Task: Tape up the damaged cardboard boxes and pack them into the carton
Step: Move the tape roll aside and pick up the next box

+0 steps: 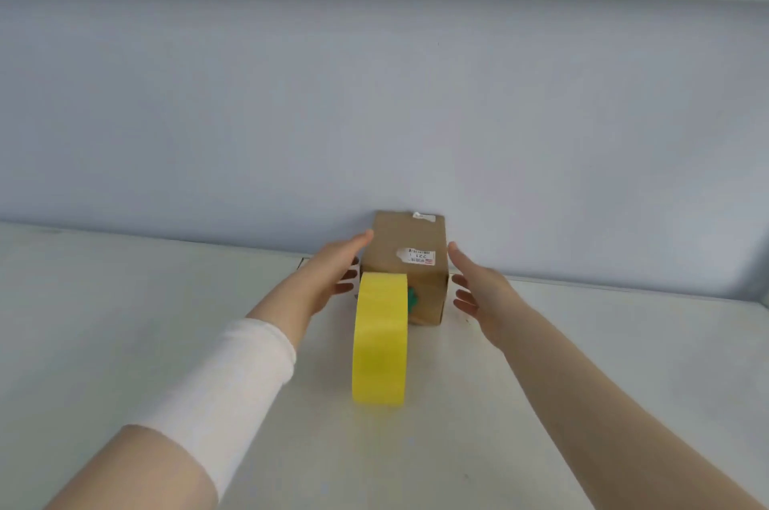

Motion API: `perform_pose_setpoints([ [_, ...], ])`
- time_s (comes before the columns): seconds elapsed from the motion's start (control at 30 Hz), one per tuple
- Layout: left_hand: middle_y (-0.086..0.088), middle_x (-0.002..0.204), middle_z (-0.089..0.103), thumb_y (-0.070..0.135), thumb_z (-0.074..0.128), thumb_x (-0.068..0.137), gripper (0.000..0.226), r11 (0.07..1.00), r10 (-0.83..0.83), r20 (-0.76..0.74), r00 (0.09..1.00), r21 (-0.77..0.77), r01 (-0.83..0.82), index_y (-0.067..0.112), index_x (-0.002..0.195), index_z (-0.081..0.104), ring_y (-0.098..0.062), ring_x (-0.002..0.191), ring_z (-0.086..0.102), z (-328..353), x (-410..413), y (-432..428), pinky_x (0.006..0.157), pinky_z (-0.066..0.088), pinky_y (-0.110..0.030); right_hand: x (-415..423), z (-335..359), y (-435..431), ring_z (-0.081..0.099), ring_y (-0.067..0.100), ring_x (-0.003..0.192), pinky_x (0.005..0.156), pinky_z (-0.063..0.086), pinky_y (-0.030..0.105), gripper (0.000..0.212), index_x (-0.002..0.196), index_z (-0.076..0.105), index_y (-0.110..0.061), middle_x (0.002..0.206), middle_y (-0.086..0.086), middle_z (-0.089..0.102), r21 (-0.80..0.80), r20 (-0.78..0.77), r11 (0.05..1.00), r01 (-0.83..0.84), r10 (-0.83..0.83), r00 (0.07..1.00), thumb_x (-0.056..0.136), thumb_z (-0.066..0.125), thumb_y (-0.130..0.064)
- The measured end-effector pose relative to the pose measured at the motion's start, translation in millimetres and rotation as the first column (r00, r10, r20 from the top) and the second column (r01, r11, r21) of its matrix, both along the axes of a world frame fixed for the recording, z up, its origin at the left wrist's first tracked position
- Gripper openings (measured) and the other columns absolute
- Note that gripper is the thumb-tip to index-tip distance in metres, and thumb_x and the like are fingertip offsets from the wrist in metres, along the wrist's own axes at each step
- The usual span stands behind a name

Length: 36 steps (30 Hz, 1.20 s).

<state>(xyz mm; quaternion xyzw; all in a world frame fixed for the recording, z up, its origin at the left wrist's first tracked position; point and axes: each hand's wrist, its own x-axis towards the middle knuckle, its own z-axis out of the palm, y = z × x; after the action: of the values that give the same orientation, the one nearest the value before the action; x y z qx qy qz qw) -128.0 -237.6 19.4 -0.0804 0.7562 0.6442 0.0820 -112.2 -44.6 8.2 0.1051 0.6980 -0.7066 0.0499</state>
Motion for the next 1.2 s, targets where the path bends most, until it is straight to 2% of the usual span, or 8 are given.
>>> perform_pose_setpoints([
  [0.2, -0.004, 0.112, 0.068, 0.039, 0.055, 0.092, 0.037, 0.994, -0.076, -0.070, 0.995, 0.071, 0.081, 0.014, 0.120, 0.059, -0.021, 0.105, 0.063, -10, -14, 6, 0.097, 0.048, -0.039, -7, -13, -10, 0.049, 0.017, 0.122, 0.106, 0.038, 0.041, 0.051, 0.131, 0.051, -0.019, 0.131, -0.002, 0.055, -0.038, -0.054, 0.999, -0.008, 0.006, 0.999, 0.087, 0.058, -0.045],
  [0.4, 0.001, 0.117, 0.062, 0.031, 0.059, 0.090, 0.044, 0.989, -0.077, -0.209, 0.975, 0.109, 0.101, 0.015, 0.130, 0.049, -0.012, 0.098, 0.063, 3, -5, 15, 0.080, 0.053, -0.029, 8, -2, -7, 0.061, 0.011, 0.097, 0.078, 0.052, 0.031, 0.039, 0.126, 0.048, -0.037, 0.106, -0.013, 0.063, -0.259, -0.150, 0.966, 0.011, -0.052, 0.987, 0.088, 0.057, -0.038],
  [0.53, 0.003, 0.121, 0.061, 0.028, 0.060, 0.089, 0.046, 0.980, -0.155, -0.271, 0.950, 0.077, 0.182, 0.017, 0.133, 0.048, -0.013, 0.105, 0.062, 19, -1, 17, 0.091, 0.051, -0.033, 16, 8, 1, 0.065, 0.011, 0.094, 0.090, 0.052, 0.039, 0.045, 0.131, 0.045, -0.037, 0.105, -0.010, 0.068, -0.292, -0.232, 0.956, -0.004, -0.067, 0.970, 0.088, 0.059, -0.033],
  [0.7, 0.003, 0.122, 0.063, 0.031, 0.057, 0.092, 0.037, 0.968, -0.244, -0.322, 0.915, -0.019, 0.251, 0.019, 0.126, 0.054, -0.010, 0.106, 0.061, 50, 8, 31, 0.091, 0.049, -0.028, 30, 26, 18, 0.066, 0.010, 0.094, 0.080, 0.055, 0.036, 0.048, 0.133, 0.042, -0.032, 0.117, -0.003, 0.065, -0.291, -0.369, 0.957, 0.023, -0.134, 0.920, 0.089, 0.059, -0.025],
  [0.83, 0.004, 0.121, 0.061, 0.050, 0.066, 0.079, 0.078, 0.974, -0.228, -0.304, 0.925, -0.057, 0.221, 0.021, 0.141, 0.028, -0.009, 0.104, 0.062, 68, 27, 56, 0.091, 0.048, -0.027, 52, 35, 30, 0.059, 0.010, 0.109, 0.082, 0.054, 0.028, 0.053, 0.130, 0.042, -0.035, 0.130, -0.002, 0.054, -0.146, -0.501, 0.988, 0.044, -0.113, 0.858, 0.085, 0.065, -0.018],
  [1.0, 0.006, 0.135, 0.049, 0.059, 0.077, 0.059, 0.120, 0.990, -0.136, -0.303, 0.943, 0.006, 0.144, 0.035, 0.144, -0.004, -0.018, 0.119, 0.052, 73, 57, 102, 0.101, 0.043, -0.038, 89, 36, 52, 0.029, 0.008, 0.133, 0.102, 0.038, 0.019, 0.082, 0.131, 0.028, -0.040, 0.142, -0.003, 0.027, 0.284, -0.732, 0.926, 0.248, 0.043, 0.680, 0.068, 0.079, -0.031],
  [1.13, 0.009, 0.136, 0.046, 0.044, 0.085, 0.058, 0.123, 0.987, -0.134, -0.396, 0.908, 0.031, 0.159, 0.043, 0.141, -0.007, -0.006, 0.118, 0.051, 63, 89, 133, 0.088, 0.045, -0.022, 115, 43, 91, 0.033, -0.010, 0.125, 0.086, 0.043, 0.007, 0.123, 0.147, 0.005, -0.032, 0.144, -0.017, 0.025, 0.137, -0.623, 0.987, 0.082, 0.021, 0.782, 0.049, 0.077, -0.049],
  [1.2, 0.014, 0.130, 0.044, 0.043, 0.083, 0.060, 0.121, 0.988, -0.147, -0.471, 0.870, -0.030, 0.150, 0.042, 0.142, -0.007, 0.012, 0.111, 0.049, 54, 105, 146, 0.085, 0.042, -0.008, 123, 45, 112, 0.034, -0.013, 0.124, 0.097, 0.042, 0.017, 0.130, 0.149, 0.003, -0.031, 0.143, -0.021, 0.029, 0.146, -0.589, 0.988, 0.048, 0.048, 0.807, 0.047, 0.082, -0.050],
])
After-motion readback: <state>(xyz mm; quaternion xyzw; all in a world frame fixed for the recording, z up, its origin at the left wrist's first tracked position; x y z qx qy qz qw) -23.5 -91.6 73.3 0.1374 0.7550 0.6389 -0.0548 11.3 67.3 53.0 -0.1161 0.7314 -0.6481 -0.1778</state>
